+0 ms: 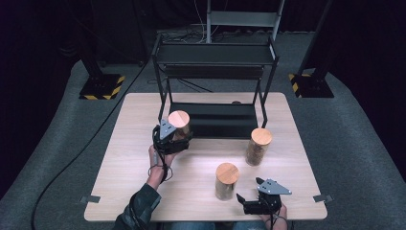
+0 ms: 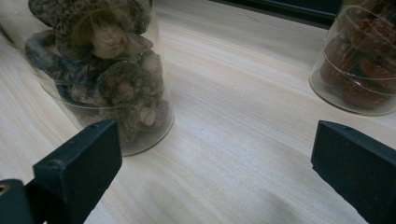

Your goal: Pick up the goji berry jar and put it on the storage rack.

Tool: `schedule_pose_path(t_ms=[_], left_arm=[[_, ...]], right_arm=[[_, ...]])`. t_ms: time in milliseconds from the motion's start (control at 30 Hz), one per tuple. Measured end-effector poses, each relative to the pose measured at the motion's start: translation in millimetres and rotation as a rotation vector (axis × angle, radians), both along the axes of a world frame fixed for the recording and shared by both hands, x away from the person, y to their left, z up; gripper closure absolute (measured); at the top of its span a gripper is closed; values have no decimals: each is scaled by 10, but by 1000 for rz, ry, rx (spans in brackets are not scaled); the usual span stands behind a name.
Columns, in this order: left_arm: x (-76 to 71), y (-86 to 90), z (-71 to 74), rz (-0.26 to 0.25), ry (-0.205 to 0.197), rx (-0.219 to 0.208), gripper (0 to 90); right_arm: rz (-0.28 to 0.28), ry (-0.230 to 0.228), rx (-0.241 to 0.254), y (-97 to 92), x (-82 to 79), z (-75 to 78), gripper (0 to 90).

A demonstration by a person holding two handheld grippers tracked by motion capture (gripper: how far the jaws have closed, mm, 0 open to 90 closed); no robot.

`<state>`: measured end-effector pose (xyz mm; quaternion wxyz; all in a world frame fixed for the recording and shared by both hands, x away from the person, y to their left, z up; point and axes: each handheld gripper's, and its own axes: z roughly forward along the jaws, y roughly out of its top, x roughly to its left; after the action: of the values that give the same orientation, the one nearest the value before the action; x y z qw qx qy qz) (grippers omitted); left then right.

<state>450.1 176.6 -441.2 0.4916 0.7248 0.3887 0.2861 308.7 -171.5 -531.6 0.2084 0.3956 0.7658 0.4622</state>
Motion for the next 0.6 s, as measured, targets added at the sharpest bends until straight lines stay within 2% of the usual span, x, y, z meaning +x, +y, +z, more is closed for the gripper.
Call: schedule_pose_path(t_ms=[600], left_arm=[[90, -66, 48, -6, -5, 8, 244]], right_arm=[[-1, 1, -1, 1, 1, 0, 9]])
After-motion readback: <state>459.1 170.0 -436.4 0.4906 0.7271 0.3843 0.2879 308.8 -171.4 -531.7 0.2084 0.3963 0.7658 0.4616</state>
